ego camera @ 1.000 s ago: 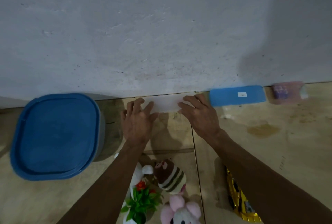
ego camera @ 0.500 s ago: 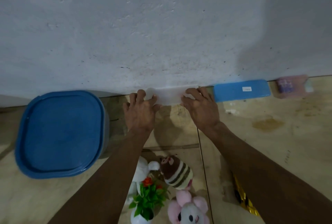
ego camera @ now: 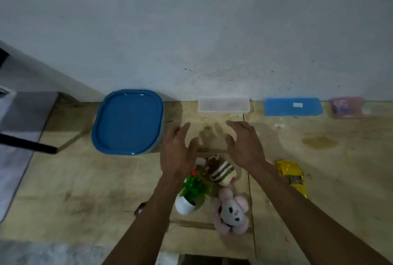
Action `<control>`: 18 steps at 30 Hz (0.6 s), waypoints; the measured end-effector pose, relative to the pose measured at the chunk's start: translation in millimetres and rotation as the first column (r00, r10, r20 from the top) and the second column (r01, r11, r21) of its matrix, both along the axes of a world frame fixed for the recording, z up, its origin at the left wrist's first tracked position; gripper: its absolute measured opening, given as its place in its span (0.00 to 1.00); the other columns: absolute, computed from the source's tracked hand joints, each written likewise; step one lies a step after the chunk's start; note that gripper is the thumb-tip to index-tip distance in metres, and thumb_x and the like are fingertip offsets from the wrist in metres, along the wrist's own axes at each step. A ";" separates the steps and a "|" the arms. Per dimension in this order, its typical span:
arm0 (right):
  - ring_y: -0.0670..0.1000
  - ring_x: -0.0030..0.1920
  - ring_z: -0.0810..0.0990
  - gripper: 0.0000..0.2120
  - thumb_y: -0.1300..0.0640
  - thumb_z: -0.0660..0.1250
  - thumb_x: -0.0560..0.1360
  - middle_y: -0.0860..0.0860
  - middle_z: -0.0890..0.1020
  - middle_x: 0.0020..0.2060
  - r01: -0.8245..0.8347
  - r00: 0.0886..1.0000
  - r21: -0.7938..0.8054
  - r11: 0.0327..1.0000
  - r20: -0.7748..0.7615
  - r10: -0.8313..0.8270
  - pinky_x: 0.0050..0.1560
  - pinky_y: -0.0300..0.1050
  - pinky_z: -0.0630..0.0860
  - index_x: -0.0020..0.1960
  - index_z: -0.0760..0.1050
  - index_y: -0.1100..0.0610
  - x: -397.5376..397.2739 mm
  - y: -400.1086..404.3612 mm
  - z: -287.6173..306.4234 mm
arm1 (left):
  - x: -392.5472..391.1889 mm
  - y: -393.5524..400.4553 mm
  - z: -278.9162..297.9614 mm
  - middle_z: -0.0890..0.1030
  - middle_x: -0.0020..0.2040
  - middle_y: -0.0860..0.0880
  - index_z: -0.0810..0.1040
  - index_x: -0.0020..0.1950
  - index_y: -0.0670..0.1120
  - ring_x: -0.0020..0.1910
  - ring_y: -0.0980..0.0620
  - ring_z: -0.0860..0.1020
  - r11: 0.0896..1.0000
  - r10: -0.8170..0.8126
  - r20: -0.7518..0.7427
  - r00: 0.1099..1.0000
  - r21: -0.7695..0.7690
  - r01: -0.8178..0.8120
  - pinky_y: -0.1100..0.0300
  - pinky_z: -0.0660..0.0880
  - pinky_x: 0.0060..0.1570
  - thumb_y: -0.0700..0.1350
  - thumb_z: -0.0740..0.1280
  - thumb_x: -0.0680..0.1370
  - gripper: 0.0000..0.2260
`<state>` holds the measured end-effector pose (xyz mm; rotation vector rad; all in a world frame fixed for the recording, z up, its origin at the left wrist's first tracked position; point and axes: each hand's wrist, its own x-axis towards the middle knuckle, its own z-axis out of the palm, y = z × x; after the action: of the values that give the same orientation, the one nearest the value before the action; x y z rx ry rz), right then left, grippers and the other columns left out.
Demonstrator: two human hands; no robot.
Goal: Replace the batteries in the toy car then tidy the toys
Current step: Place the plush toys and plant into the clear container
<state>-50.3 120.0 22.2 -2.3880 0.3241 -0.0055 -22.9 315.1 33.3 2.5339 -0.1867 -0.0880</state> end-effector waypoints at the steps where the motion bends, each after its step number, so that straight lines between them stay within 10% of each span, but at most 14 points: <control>1: 0.59 0.67 0.72 0.19 0.59 0.66 0.79 0.56 0.77 0.66 0.004 1.000 0.048 0.999 0.016 -0.005 0.66 0.53 0.72 0.70 0.74 0.56 -7.8 11.7 4.4 | -13.5 12.3 4.6 0.78 0.62 0.42 0.78 0.68 0.46 0.59 0.41 0.77 0.999 0.039 0.024 0.999 -0.027 -0.039 0.47 0.79 0.52 0.52 0.67 0.78 0.19; 18: 0.59 0.66 0.74 0.20 0.58 0.63 0.81 0.57 0.76 0.65 0.066 0.994 0.172 0.983 -0.094 -0.051 0.63 0.50 0.73 0.72 0.69 0.59 42.7 200.6 30.4 | 39.9 205.7 12.5 0.72 0.67 0.38 0.66 0.75 0.44 0.65 0.36 0.73 0.913 0.409 -0.129 0.904 0.080 -0.401 0.38 0.76 0.58 0.54 0.68 0.79 0.28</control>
<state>-7.7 320.6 52.6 -2.2080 0.4196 0.0994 17.0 520.8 45.8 2.5495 0.4065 -0.1103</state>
